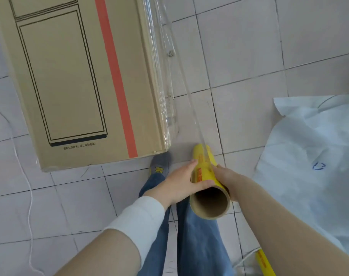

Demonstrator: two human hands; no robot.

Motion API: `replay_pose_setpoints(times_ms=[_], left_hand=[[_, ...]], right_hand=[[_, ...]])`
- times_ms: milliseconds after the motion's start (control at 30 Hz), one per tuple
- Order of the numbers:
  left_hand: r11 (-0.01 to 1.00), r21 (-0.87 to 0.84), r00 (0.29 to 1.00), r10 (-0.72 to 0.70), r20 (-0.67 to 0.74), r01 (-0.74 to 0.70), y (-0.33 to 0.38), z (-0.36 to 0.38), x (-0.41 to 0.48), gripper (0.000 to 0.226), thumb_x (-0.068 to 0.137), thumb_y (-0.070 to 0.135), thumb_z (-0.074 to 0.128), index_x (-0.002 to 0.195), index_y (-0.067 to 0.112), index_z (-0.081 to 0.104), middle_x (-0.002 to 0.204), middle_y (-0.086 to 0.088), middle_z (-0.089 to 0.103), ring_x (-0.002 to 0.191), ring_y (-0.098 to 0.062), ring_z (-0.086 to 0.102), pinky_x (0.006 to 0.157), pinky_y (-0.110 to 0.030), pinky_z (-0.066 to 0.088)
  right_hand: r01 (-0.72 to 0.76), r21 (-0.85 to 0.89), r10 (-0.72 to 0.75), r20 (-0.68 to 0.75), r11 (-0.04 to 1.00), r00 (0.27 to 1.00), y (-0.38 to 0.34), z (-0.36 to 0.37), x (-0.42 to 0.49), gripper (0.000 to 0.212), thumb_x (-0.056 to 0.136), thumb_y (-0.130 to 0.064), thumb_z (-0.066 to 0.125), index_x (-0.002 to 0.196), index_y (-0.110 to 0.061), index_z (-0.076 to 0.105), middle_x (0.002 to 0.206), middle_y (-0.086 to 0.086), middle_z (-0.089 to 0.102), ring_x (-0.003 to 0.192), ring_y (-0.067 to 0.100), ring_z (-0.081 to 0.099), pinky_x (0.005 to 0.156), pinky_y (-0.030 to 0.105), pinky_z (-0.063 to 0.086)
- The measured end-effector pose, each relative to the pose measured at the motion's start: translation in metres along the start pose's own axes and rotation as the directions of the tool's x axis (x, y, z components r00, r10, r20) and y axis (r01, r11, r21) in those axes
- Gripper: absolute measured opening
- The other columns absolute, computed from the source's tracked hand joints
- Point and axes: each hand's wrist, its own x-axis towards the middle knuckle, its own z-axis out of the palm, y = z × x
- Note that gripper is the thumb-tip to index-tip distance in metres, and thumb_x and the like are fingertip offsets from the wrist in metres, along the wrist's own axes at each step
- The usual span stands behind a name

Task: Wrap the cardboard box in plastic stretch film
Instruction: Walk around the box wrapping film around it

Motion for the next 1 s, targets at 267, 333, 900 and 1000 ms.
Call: replay_pose_setpoints(times_ms=[267,333,900,1000], left_hand=[[0.991,-0.128,0.997,0.018,-0.071,-0.028,-0.041,0.017,-0.016,0.051,0.087,0.044,0.055,0.133,0.032,0.037,0.130,0.008,0.046,0.122,-0.006,0.044,0.092,-0.010,0.034],[0.970,-0.241,0.998,0.005,-0.056,-0.018,-0.048,0.026,-0.022,0.035,0.088,0.037,0.057,0.116,0.045,0.038,0.115,0.019,0.050,0.108,0.007,0.048,0.081,0.000,0.035],[0.986,0.162,0.988,-0.003,0.153,-0.022,-0.080,0.013,-0.018,0.090,0.076,0.058,0.062,0.148,0.025,0.018,0.154,0.004,0.022,0.139,-0.015,0.026,0.115,-0.039,0.025],[0.991,0.132,0.992,-0.005,0.126,-0.012,-0.090,0.019,-0.017,0.094,0.069,0.067,0.061,0.146,0.029,0.022,0.149,0.005,0.031,0.136,-0.014,0.033,0.112,-0.041,0.030]], right_hand=[[-0.029,0.155,0.027,0.015,0.987,1.000,0.019,0.007,-0.016,0.032,0.095,-0.050,0.046,0.116,-0.027,0.042,0.094,0.009,0.058,0.090,0.026,0.059,0.071,0.034,0.052],[-0.045,0.287,0.037,0.034,0.957,0.999,0.029,0.017,-0.014,0.043,0.087,-0.056,0.055,0.110,-0.020,0.051,0.093,0.011,0.063,0.088,0.027,0.061,0.075,0.034,0.052],[-0.075,0.452,0.023,0.120,0.889,0.993,0.053,0.081,0.004,0.053,0.090,-0.044,0.057,0.127,-0.008,0.050,0.106,0.021,0.064,0.077,0.031,0.060,0.066,0.036,0.049],[-0.015,0.387,-0.005,0.053,0.922,0.999,0.051,0.082,0.015,0.060,0.088,-0.044,0.059,0.137,-0.013,0.043,0.122,0.022,0.060,0.085,0.032,0.061,0.071,0.037,0.051]])
